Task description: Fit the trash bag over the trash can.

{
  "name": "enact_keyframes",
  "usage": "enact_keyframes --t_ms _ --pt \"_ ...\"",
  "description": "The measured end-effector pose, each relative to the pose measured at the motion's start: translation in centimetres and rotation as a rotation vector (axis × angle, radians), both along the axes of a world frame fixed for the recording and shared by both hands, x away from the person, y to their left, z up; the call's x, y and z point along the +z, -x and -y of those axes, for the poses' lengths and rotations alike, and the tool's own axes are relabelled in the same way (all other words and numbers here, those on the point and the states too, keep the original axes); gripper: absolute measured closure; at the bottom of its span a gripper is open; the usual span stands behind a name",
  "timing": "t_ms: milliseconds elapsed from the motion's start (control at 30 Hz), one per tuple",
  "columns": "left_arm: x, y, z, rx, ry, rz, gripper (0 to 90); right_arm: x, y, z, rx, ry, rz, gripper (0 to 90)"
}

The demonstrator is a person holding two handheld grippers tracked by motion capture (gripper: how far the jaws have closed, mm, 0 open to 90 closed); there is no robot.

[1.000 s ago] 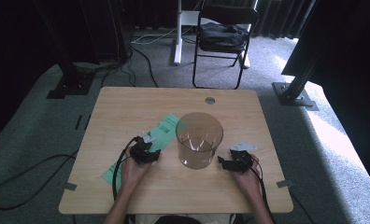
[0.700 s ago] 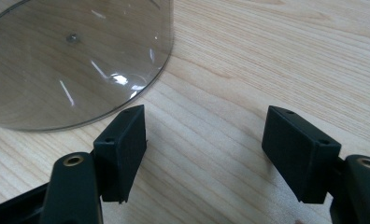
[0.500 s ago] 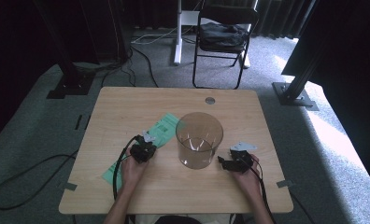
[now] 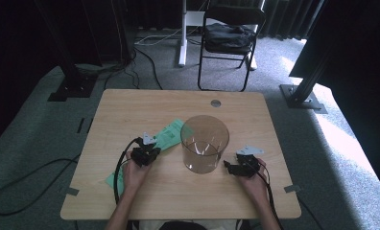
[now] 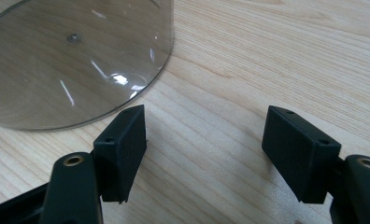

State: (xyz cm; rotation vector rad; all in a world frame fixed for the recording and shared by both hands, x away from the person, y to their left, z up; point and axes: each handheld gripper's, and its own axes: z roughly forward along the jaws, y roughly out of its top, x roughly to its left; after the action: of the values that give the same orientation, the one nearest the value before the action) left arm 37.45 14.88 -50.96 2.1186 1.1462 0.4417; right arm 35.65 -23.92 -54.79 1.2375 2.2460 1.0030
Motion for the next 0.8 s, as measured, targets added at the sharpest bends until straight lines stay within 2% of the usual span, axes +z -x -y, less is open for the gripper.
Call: enact_keyframes --t_ms 267,600,800 --pt "2.3 0.0 -0.5 -0.012 0.054 0.034 90.0 0.0 0.0 0.0 0.001 0.0 0.0 30.1" --pt "4.9 -0.2 -0.8 -0.043 0.131 0.057 90.0 0.0 0.0 0.0 0.002 0.001 0.0 30.1" --pt "6.2 -0.3 -0.5 -0.066 0.149 0.073 90.0 0.0 0.1 0.0 0.002 0.0 -0.001 30.0"
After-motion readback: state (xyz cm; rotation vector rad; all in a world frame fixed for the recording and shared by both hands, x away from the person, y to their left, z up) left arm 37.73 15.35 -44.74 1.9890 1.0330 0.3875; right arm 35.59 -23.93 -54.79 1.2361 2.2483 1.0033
